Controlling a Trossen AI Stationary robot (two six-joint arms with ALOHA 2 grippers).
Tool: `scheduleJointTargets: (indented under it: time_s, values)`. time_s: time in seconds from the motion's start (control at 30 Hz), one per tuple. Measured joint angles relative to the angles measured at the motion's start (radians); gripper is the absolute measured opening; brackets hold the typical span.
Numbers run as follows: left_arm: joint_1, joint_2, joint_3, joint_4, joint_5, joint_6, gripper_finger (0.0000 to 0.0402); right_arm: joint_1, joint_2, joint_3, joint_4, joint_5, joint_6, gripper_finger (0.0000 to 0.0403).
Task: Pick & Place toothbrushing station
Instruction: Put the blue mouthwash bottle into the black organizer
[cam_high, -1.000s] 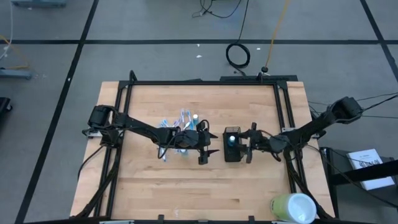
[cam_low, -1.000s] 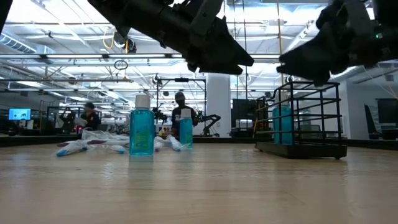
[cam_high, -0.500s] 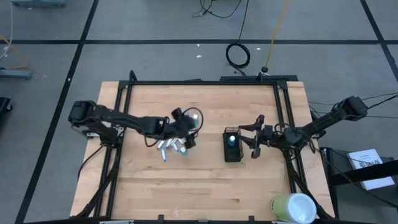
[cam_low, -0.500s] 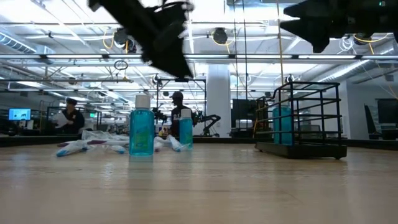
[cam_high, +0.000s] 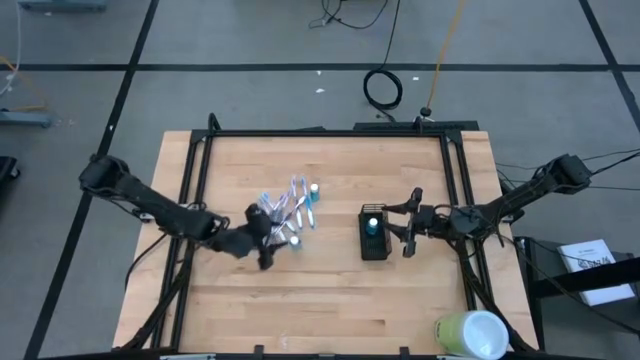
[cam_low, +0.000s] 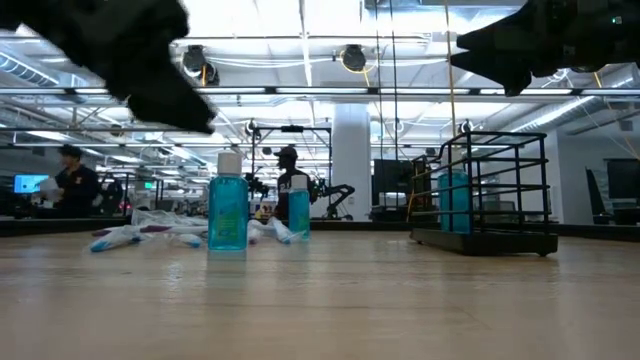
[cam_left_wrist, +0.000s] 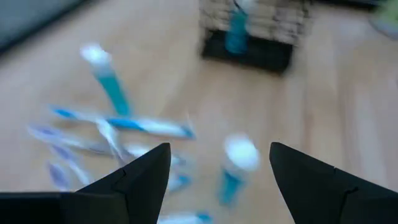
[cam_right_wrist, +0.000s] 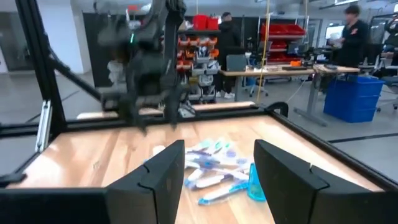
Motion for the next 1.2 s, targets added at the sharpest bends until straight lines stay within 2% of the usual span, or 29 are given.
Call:
scheduleJointTargets:
  time_s: [0.1,0.3,0.57,0.83,0.97,1.2]
  values:
    - [-0.040,0.040,-0.046,0.045,0.007,-0.078,0.0282,0.000,0.000,-0.001,-0.003,-0.001,-0.001,0.0187]
    - [-0.083,0.131,-0.103,0.104,-0.075,-0.175,0.0282,0.000,0.011,0.000,0.022,0.001,-0.001,0.0187]
    - [-0.081,0.364,-0.118,0.508,-0.090,0.044,0.0282,0.000,0.016,0.000,0.043,0.001,-0.001,0.0187]
    - [-0.030,0.509,-0.118,0.746,-0.088,0.077,0.0282,0.000,0.016,0.000,0.040,0.001,-0.001,0.0187]
    - [-0.009,0.554,-0.101,0.799,-0.088,0.125,0.0282,0.000,0.017,0.000,0.039,0.001,-0.001,0.0187]
    - [0.004,0.601,-0.092,0.802,-0.088,0.115,0.0282,0.000,0.017,0.000,0.039,0.001,-0.001,0.0187]
